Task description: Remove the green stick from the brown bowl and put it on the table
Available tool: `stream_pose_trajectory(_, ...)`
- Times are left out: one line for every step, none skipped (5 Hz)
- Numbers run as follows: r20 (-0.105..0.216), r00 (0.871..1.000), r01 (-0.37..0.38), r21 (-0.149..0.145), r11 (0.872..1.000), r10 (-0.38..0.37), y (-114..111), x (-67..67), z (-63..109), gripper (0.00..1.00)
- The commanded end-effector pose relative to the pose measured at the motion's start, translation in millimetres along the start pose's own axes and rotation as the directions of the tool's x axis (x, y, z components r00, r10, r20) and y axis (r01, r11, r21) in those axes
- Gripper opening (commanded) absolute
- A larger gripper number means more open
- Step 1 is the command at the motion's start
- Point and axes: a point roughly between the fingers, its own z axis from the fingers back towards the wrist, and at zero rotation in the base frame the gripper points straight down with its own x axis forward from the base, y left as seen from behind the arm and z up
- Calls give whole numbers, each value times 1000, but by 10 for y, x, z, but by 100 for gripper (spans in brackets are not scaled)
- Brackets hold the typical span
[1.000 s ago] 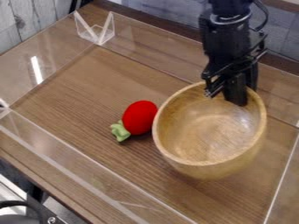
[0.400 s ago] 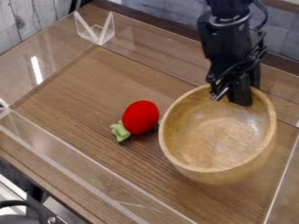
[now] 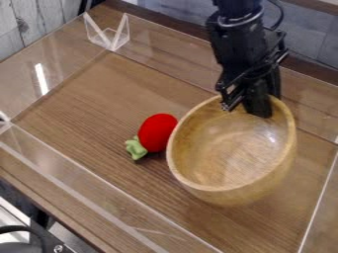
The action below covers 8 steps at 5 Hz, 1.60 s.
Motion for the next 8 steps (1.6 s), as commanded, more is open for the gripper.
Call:
stream_pose_trajectory(-17, 999, 30, -41, 999, -31, -114, 38, 181, 0)
stream_pose_trajectory(-34, 998, 56, -42, 998, -58, -166, 103, 223, 0)
stream_pose_trajectory(-34, 999, 12, -74, 997, -14, -123, 29, 215, 0)
stream_pose_trajectory(-36, 999, -36, -106, 994, 33, -83, -40, 211, 100)
stream_pose_trajectory(-44, 996, -89, -126, 988, 84, -140, 34, 168, 0)
stream_pose_trajectory(-44, 995, -95, -133, 986, 90, -90, 112, 109, 0)
stream_pose_trajectory(-49, 993, -110, -142, 984, 104, -44, 158, 98, 0)
stream_pose_trajectory(-56, 992, -119, -149, 982, 112, 21, 87, 197, 0)
